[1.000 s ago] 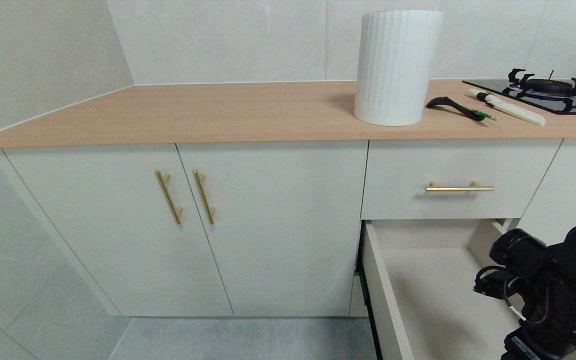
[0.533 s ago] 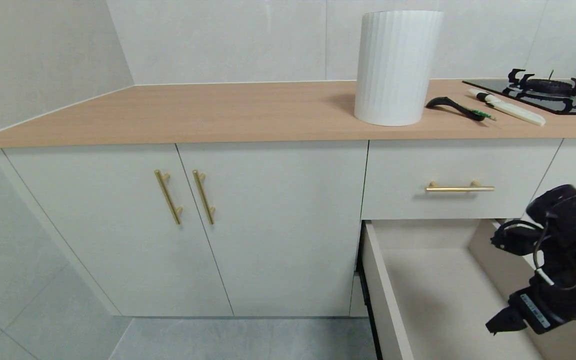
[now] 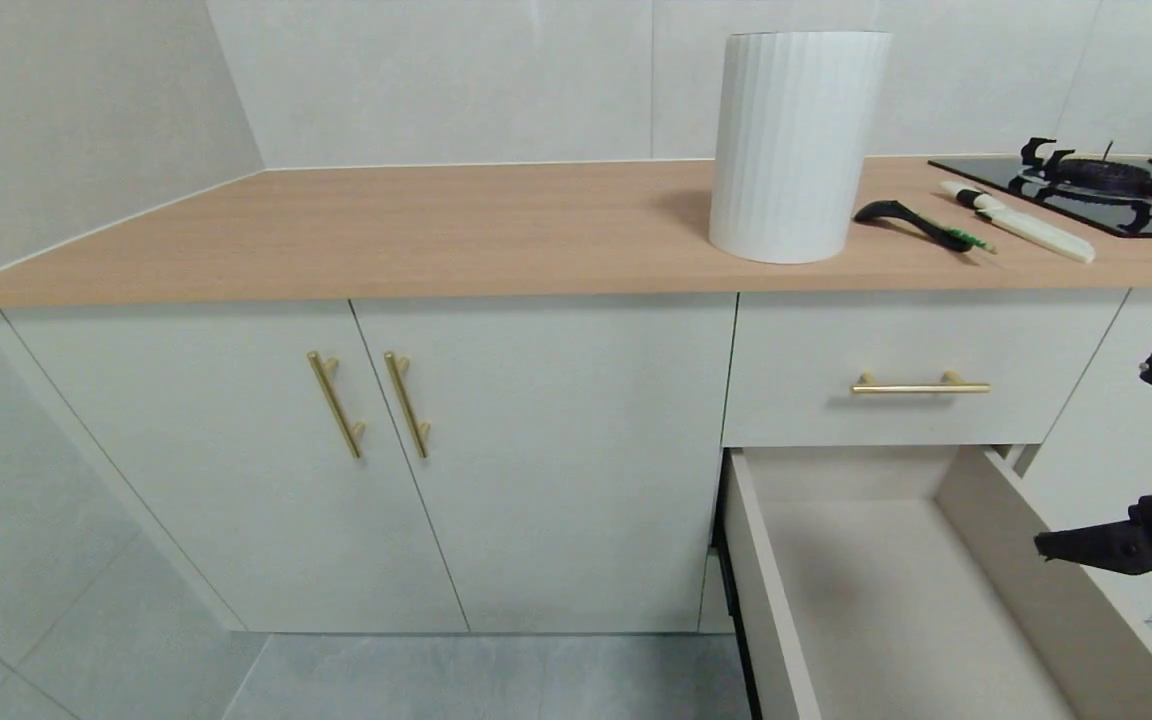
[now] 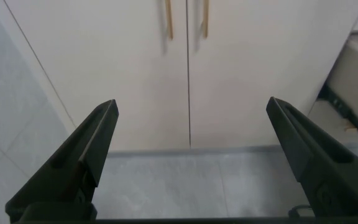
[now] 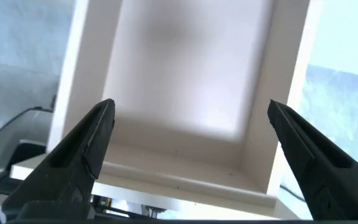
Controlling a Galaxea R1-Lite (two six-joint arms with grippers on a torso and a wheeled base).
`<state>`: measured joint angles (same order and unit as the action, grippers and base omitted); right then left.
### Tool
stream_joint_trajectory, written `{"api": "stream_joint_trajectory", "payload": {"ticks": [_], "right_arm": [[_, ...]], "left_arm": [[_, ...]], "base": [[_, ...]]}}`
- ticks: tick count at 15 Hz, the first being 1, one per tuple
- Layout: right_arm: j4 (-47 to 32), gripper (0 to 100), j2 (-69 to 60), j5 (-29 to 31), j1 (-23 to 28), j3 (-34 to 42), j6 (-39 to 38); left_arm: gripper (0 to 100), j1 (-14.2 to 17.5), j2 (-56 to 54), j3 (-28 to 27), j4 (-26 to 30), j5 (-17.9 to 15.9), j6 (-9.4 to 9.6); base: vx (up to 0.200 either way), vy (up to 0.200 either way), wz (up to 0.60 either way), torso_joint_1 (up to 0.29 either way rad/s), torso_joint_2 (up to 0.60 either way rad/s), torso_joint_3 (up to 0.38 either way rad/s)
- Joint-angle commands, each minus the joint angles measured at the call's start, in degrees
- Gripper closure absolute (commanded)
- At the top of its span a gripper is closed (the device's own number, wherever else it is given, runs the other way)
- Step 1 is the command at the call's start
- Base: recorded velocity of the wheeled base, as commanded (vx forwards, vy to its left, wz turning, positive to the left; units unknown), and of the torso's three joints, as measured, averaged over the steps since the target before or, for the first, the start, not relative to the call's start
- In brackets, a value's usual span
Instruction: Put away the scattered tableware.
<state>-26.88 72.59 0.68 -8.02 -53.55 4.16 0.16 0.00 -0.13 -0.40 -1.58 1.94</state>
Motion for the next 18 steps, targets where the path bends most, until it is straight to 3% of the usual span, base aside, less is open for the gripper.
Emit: {"api": "stream_joint_trajectory", "payload": {"ticks": [1,9,13,16,18], "right_arm": [[0.07,0,-1.58,0.02,0.02,-0.06,0.06],[2.36,0,-0.79,0.02,0.46,0.03,-0.03],[8.77,0,0.88,0.37,1.08,-0.41,0.24],[11.59,0,6.07,0.11,1.25,-7.35,0.24],[11.24,0,12.66,0.02,2.92,-15.88,-0.03]], "left_arm": [[0,0.02,0.0,-0.04,-0.04,0.0,0.0],[0,0.02,0.0,-0.04,-0.04,0.0,0.0],[0,0.02,0.0,-0.04,-0.04,0.0,0.0],[0,0.02,0.0,-0.04,-0.04,0.0,0.0],[0,0.02,0.0,-0.04,-0.04,0.0,0.08]], "base": [[0.0,0.0,0.0,0.08,-0.52,-0.364],[0.0,0.0,0.0,0.12,-0.49,-0.335],[0.0,0.0,0.0,0.17,-0.49,-0.321],[0.0,0.0,0.0,0.111,-0.29,-0.183],[0.0,0.0,0.0,0.018,-0.05,-0.025]]}}
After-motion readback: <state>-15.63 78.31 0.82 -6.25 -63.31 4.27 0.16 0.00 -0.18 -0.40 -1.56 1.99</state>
